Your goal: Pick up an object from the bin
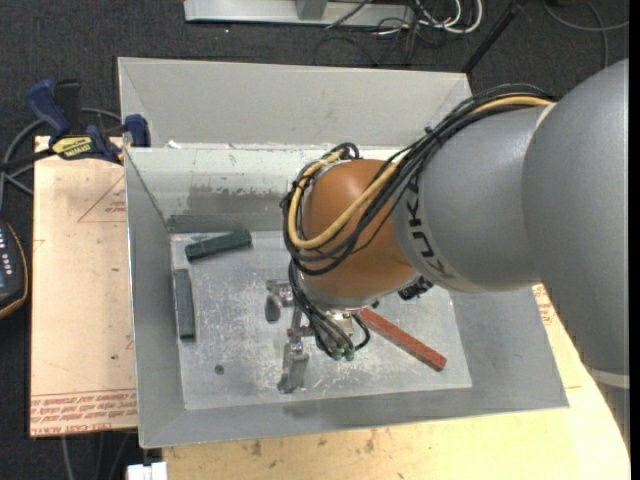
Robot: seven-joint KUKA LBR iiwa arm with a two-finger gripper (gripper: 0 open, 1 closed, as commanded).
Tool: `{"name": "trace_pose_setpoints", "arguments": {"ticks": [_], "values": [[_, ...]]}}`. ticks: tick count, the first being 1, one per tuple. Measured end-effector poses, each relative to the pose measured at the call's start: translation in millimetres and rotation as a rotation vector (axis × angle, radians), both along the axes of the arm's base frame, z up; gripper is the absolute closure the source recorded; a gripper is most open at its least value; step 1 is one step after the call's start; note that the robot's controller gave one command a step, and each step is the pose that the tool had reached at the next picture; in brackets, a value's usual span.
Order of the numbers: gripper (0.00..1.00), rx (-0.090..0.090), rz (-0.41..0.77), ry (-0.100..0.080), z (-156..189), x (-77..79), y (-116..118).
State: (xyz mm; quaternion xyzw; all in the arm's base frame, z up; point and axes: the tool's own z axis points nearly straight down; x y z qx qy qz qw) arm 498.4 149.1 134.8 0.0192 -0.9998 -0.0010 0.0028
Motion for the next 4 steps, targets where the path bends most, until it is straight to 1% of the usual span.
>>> {"name": "trace_pose_setpoints", "arguments": {"ticks": [1, 2, 3, 4], "values": [[0.00, -0.002, -0.168, -0.003, -43.2, 15.4, 9.8], [0.00, 0.001, -0.213, -0.018, 27.1, 111.0, -12.8], [0.00, 0.000, -0.069, -0.003, -67.8, 152.6, 37.9], [1.00, 0.001, -0.071, -0.011, -62.5, 154.7, 36.9]]}}
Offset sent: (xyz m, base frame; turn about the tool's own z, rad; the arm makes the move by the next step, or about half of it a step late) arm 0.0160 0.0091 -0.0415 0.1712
